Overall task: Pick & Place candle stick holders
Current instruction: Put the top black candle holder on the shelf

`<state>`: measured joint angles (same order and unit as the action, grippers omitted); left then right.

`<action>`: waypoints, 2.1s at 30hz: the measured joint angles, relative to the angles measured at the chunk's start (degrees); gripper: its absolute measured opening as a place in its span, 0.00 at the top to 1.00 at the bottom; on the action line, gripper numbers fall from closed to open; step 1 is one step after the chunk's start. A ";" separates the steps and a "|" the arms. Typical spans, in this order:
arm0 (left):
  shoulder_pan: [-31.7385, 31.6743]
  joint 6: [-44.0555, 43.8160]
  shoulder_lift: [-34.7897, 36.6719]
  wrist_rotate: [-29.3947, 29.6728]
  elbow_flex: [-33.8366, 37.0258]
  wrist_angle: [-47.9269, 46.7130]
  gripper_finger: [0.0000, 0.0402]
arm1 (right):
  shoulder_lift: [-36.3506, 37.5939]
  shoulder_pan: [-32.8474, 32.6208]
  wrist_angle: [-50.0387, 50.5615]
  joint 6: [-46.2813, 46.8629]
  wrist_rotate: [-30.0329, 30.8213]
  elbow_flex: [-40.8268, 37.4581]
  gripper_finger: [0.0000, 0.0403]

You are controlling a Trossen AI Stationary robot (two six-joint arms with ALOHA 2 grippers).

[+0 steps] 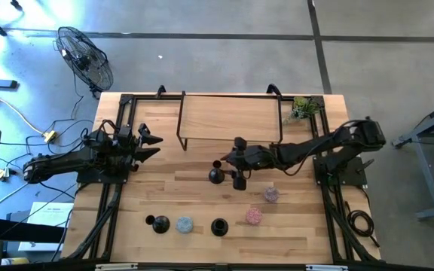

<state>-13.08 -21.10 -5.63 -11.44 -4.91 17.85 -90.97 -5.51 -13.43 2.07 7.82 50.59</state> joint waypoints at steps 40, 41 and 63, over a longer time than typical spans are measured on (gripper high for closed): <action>-0.01 0.86 0.00 0.15 0.00 -0.02 0.51 | -2.13 2.40 -7.50 -0.59 -7.00 0.00 0.48; -0.01 1.27 0.00 0.15 0.00 -0.02 0.51 | -2.13 2.53 -7.52 -0.59 -7.15 0.00 0.48; -0.02 1.36 0.00 0.15 0.00 -0.04 0.51 | -2.13 2.92 -7.43 -2.38 -9.44 0.00 0.59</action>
<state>-13.10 -19.75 -5.63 -11.30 -4.91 17.81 -93.10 -2.59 -20.86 -0.32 -1.63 50.59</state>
